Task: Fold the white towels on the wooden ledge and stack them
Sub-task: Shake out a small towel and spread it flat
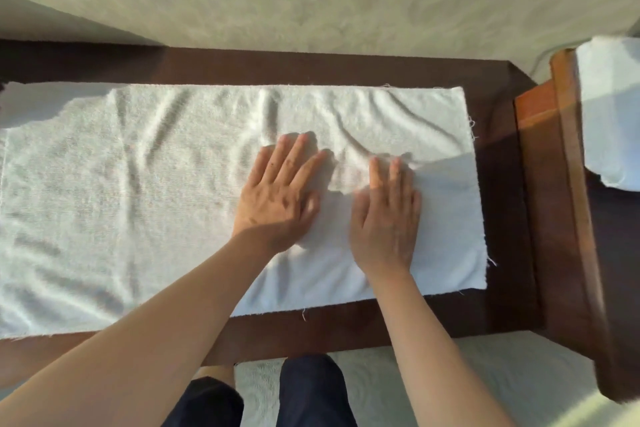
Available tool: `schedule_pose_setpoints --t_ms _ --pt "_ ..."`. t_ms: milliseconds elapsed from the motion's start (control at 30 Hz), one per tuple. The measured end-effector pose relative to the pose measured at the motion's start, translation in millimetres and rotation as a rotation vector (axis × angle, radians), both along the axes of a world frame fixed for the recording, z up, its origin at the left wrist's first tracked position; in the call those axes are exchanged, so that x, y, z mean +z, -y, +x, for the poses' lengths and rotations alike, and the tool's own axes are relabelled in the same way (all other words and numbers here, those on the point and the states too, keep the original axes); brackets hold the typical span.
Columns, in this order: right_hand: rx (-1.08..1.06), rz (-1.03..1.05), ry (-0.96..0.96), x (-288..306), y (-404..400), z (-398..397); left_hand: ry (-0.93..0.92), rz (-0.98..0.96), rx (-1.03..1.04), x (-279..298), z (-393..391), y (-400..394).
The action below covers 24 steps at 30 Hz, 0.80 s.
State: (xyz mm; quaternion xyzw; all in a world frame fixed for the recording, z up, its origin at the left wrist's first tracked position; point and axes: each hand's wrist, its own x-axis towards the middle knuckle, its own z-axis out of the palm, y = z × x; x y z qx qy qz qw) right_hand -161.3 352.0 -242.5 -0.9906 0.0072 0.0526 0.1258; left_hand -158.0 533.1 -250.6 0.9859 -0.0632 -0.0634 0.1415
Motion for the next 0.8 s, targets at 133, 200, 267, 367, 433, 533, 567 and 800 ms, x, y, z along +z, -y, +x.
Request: schedule_pose_setpoints --t_ms 133,200,267,367,433,533,567,800 --pt "0.047 -0.024 0.026 -2.2 35.8 9.8 0.012 -0.107 0.135 21.3 16.6 44.1" --pt "0.011 0.024 0.057 -0.5 36.9 32.6 0.02 -0.154 0.136 22.7 24.3 76.7" --pt "0.111 0.001 0.08 -5.0 48.6 53.9 -0.04 -0.125 0.09 12.8 23.5 96.5" --pt "0.072 -0.079 0.072 -15.9 81.0 88.3 -0.093 0.018 0.006 -2.0 24.1 97.1" --pt "-0.127 -0.081 0.038 -13.9 93.8 105.8 -0.081 0.052 -0.002 -3.4 26.4 97.4" --pt "0.075 -0.079 0.033 -13.7 102.8 107.8 -0.074 0.052 0.004 -2.3 25.8 99.3" --pt "0.101 -0.079 0.033 -14.6 108.0 110.3 -0.078 0.049 0.003 -2.0 26.4 99.1" --pt "0.107 -0.053 -0.013 1.3 93.0 54.9 -0.079 0.052 0.006 -0.4 28.1 98.6"
